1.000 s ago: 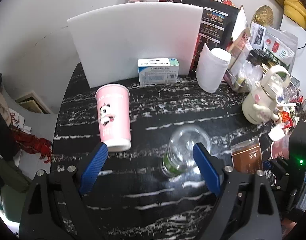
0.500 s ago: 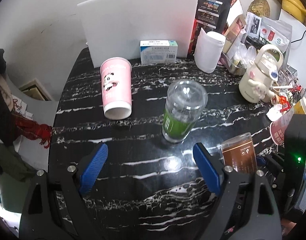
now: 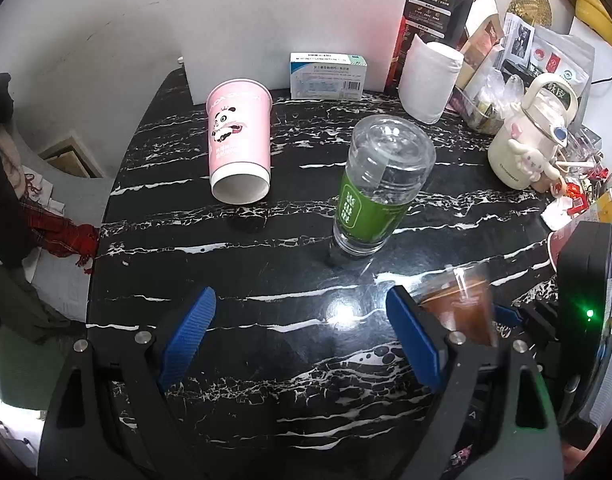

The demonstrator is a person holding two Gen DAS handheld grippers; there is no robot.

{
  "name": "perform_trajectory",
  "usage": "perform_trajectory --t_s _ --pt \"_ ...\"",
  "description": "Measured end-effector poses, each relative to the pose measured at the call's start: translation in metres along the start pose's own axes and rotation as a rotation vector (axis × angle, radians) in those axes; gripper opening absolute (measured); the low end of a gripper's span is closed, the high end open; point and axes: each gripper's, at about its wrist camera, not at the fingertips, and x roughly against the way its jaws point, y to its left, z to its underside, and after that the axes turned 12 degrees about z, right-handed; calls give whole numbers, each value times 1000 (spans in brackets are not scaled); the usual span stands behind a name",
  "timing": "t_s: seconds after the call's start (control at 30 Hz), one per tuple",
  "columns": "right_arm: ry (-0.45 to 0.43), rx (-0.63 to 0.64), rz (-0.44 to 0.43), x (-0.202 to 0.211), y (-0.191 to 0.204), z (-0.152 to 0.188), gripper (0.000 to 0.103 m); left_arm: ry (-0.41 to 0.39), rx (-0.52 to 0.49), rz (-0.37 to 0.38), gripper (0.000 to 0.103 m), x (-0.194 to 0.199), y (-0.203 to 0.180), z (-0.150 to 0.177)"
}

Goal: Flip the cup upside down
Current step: 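Lift the brown-labeled cup with the right tool and carry it toward the left tool, then grasp the brown-labeled cup with the left tool while the right tool opens and releases it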

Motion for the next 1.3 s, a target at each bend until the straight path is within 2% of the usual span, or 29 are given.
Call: perform_trajectory --t_s 0.47,0.83,1.07,1.3 --pt "-5 -11 -38 4 -2 -1 64 1 -4 3 87 -3 0 0" --pt "-73 -21 -80 36 -19 -2 64 -16 -17 10 87 8 -9 -6" --pt "-113 -8 -24 63 -35 15 64 -32 -44 30 87 15 -25 -12" --pt "-120 -64 40 71 -68 28 64 -22 -76 70 87 11 -52 -14"
